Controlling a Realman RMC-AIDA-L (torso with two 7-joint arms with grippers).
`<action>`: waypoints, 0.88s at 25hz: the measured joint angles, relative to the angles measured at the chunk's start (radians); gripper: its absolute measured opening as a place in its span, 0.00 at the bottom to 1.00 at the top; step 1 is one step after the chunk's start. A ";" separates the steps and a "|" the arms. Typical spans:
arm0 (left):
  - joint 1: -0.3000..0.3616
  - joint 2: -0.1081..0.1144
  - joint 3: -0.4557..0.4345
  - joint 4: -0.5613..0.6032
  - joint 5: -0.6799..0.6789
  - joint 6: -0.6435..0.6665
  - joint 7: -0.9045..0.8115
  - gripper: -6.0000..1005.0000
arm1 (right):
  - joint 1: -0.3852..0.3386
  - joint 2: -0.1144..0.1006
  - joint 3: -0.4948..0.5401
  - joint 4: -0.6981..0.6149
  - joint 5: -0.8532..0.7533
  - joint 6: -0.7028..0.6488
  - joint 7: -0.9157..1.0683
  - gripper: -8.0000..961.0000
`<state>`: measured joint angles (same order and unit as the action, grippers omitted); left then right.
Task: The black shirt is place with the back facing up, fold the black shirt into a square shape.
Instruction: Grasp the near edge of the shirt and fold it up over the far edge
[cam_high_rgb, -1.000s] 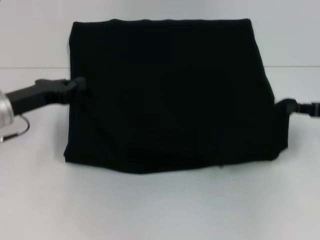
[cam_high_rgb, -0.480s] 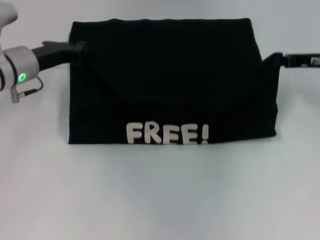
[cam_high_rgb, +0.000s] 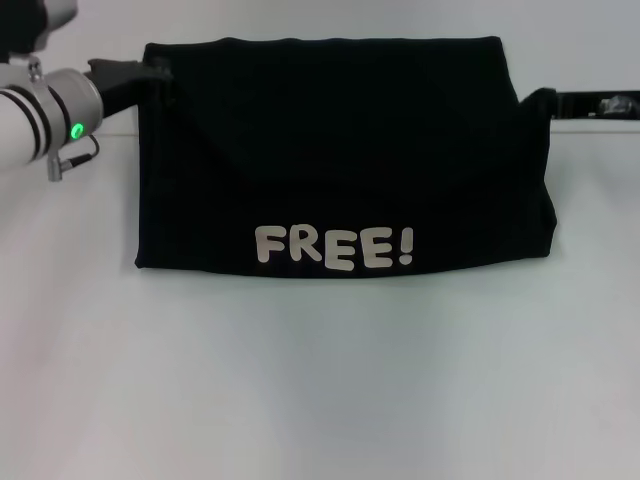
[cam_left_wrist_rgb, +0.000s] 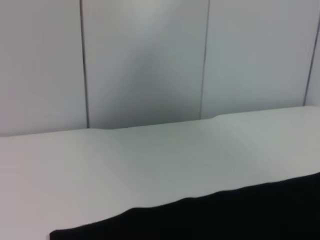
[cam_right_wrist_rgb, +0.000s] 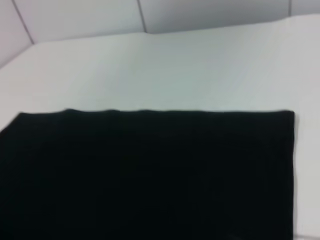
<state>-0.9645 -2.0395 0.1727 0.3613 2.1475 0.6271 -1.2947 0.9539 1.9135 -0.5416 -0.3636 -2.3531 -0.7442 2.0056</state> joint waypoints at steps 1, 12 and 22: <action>0.000 -0.004 0.000 -0.014 -0.021 -0.020 0.034 0.01 | 0.001 0.004 0.000 0.014 0.000 0.021 -0.006 0.03; 0.009 -0.046 0.000 -0.053 -0.108 -0.076 0.228 0.04 | -0.010 0.053 -0.001 0.052 0.000 0.123 -0.050 0.03; 0.007 -0.056 0.001 -0.045 -0.110 -0.108 0.255 0.26 | -0.060 0.085 -0.014 -0.023 -0.003 0.104 -0.051 0.29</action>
<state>-0.9571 -2.0950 0.1739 0.3164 2.0380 0.5190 -1.0400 0.8935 1.9988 -0.5558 -0.3864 -2.3562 -0.6403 1.9545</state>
